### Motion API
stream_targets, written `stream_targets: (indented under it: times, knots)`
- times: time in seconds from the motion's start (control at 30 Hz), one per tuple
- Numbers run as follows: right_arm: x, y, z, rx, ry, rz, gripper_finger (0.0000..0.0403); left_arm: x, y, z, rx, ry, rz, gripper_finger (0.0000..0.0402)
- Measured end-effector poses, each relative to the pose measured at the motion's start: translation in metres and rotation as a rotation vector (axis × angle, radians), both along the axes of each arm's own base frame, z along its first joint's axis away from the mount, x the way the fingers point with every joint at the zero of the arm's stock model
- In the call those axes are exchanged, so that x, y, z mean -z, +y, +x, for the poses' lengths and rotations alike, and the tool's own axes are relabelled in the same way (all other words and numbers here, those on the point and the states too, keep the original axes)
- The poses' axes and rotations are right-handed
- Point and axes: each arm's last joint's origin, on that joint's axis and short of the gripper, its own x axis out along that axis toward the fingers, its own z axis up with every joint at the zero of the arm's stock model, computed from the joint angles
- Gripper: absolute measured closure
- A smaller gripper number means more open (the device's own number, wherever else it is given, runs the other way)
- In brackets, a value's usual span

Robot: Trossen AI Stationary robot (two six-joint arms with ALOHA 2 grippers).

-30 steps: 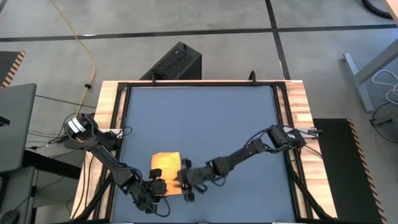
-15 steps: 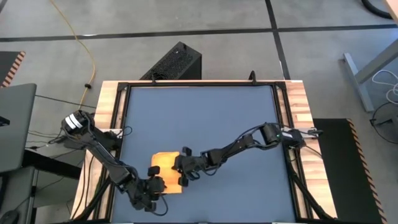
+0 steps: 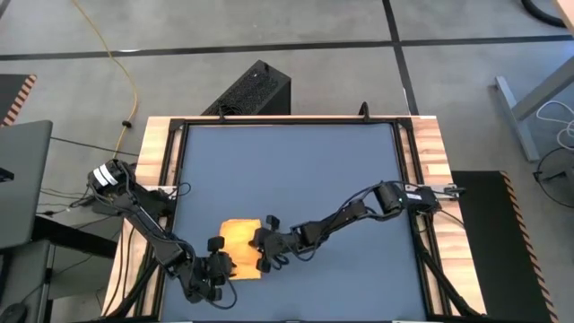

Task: Roll towel
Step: Roll the orange microfiber towel

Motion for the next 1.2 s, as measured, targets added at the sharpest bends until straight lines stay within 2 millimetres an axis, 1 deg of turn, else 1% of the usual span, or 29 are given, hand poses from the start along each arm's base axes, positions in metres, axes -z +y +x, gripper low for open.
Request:
stream_targets:
  times: [0.13,0.27,0.47,0.53,0.63,0.73,0.8,0.9,0.97,1.1,1.2]
  knots:
    - [-0.004,0.004,-0.002,-0.019,0.0,-0.029,0.0387,0.003,0.003,-0.001,-0.003,0.012,0.011,0.0288]
    - [-0.008,0.013,-0.006,-0.034,-0.001,-0.055,0.0386,0.004,0.006,0.001,-0.002,0.029,0.006,0.0288]
    - [-0.024,0.03,-0.013,0.022,-0.063,-0.193,0.0387,0.008,0.007,0.006,0.021,0.076,-0.042,0.0288]
    - [-0.031,0.039,-0.017,0.039,-0.08,-0.232,0.0387,0.008,0.007,0.007,0.028,0.081,-0.056,0.0288]
    - [-0.039,0.055,-0.024,0.001,-0.108,-0.276,0.0388,0.005,0.003,0.009,0.061,0.062,-0.109,0.0288]
    - [-0.043,0.077,-0.034,-0.126,-0.118,-0.296,0.0388,0.001,-0.001,0.013,0.096,0.048,-0.18,0.0288]
    - [-0.044,0.093,-0.04,-0.246,-0.128,-0.302,0.0384,0.002,0.0,0.013,0.095,0.054,-0.179,0.0288]
    - [-0.043,0.111,-0.05,-0.343,-0.127,-0.353,0.0362,0.004,0.005,0.015,0.074,0.07,-0.155,0.0288]
    - [-0.042,0.117,-0.054,-0.356,-0.127,-0.397,0.034,0.005,0.009,0.017,0.05,0.083,-0.152,0.0288]
    - [-0.042,0.116,-0.053,-0.374,-0.129,-0.436,0.0289,0.005,0.013,0.021,0.035,0.086,-0.151,0.0288]
    - [-0.041,0.112,-0.05,-0.419,-0.124,-0.46,0.0249,0.005,0.016,0.023,0.031,0.096,-0.156,0.0288]
